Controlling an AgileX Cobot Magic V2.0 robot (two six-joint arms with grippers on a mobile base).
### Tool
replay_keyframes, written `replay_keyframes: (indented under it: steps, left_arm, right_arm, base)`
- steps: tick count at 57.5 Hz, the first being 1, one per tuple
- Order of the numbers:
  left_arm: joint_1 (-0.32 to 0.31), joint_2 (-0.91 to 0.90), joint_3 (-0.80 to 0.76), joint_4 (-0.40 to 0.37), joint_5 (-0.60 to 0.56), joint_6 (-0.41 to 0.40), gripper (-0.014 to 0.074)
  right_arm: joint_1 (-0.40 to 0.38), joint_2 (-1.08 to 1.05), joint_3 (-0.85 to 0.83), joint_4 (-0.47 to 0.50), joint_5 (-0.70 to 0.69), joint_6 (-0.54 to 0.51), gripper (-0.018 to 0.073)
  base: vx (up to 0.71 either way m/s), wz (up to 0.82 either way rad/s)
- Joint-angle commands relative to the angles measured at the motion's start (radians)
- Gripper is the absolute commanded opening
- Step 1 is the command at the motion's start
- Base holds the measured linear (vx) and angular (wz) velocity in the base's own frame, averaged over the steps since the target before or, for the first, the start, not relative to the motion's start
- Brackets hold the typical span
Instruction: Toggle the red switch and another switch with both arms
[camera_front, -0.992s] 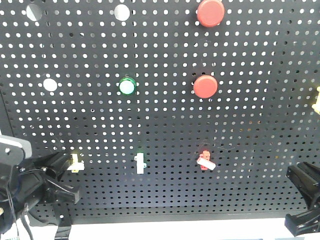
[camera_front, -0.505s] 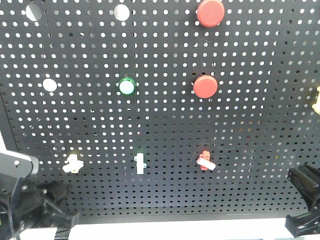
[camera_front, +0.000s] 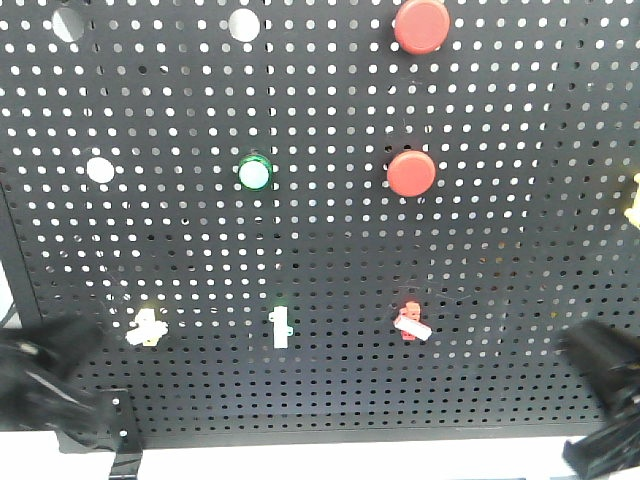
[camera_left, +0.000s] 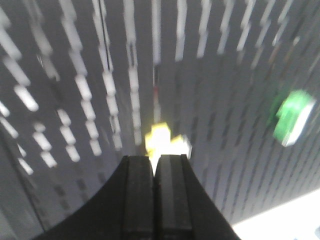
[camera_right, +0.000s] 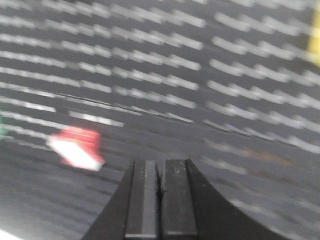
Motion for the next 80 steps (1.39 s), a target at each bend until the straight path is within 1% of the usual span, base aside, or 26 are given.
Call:
replay_keyframes:
  steps: [1, 5, 8, 10, 13, 16, 19, 24, 27, 31, 35, 44, 47, 57, 80]
  left_arm:
    - [-0.007, -0.039, -0.028, -0.006, -0.088, 0.0, 0.0003]
    - [-0.007, -0.042, -0.028, -0.006, -0.089, -0.001, 0.0003]
    - [-0.007, -0.041, -0.028, -0.007, -0.093, -0.002, 0.0003]
    - [-0.007, -0.039, -0.028, -0.007, -0.093, -0.002, 0.0003]
    - [-0.007, -0.039, -0.028, -0.007, -0.096, -0.002, 0.0003]
    - [-0.007, -0.039, -0.028, -0.007, -0.096, -0.002, 0.0003]
    - [-0.007, -0.039, -0.028, -0.007, -0.096, -0.002, 0.0003]
    - [-0.007, -0.039, -0.028, -0.007, -0.096, -0.002, 0.0003]
    - [-0.007, -0.039, -0.028, -0.007, -0.096, -0.002, 0.0003]
    - [-0.007, -0.039, -0.028, -0.007, -0.096, -0.002, 0.0003]
    - [-0.007, -0.039, -0.028, -0.007, -0.096, -0.002, 0.0003]
    - [-0.007, -0.039, -0.028, -0.007, -0.096, -0.002, 0.0003]
    - [-0.007, -0.039, -0.028, -0.007, -0.096, -0.002, 0.0003]
    - [-0.007, -0.039, -0.028, -0.007, -0.095, -0.002, 0.0003]
    - [-0.007, -0.021, -0.028, -0.007, -0.095, -0.002, 0.0003]
  right_arm:
    - [-0.003, -0.01, -0.034, -0.003, -0.09, 0.097, -0.0006]
    - [0.002, -0.01, -0.036, -0.01, -0.111, 0.102, -0.0006]
    - [0.033, -0.005, -0.046, -0.013, -0.102, 0.101, -0.0006]
    - [0.071, 0.002, -0.06, -0.012, -0.08, 0.098, -0.0006]
    - [0.15, 0.024, -0.095, -0.007, -0.025, 0.081, -0.0006]
    - [0.224, 0.052, -0.143, 0.019, 0.061, 0.02, -0.0006]
    - [0.294, 0.089, -0.192, 0.084, 0.139, -0.055, -0.0006]
    - [0.356, 0.137, -0.272, 0.262, 0.234, -0.17, -0.0006]
    - [0.379, 0.165, -0.303, 0.36, 0.243, -0.215, -0.0006]
    - [0.405, 0.203, -0.336, 0.445, 0.238, -0.267, -0.0006]
    - [0.425, 0.245, -0.357, 0.487, 0.235, -0.286, -0.0006]
    - [0.455, 0.333, -0.362, 0.492, 0.188, -0.283, -0.0006]
    - [0.455, 0.36, -0.362, 0.497, 0.162, -0.282, -0.0006]
    - [0.455, 0.398, -0.362, 0.574, 0.09, -0.281, -0.0006]
    - [0.455, 0.38, -0.363, 0.578, 0.06, -0.282, -0.0006]
  base:
    - [0.0, 0.0]
    - [0.0, 0.0]
    - [0.0, 0.0]
    - [0.0, 0.0]
    - [0.0, 0.0]
    - [0.0, 0.0]
    - [0.0, 0.0]
    - [0.0, 0.0]
    - [0.0, 0.0]
    - [0.0, 0.0]
    - [0.0, 0.0]
    - [0.0, 0.0]
    - [0.0, 0.0]
    - [0.0, 0.0]
    - [0.0, 0.0]
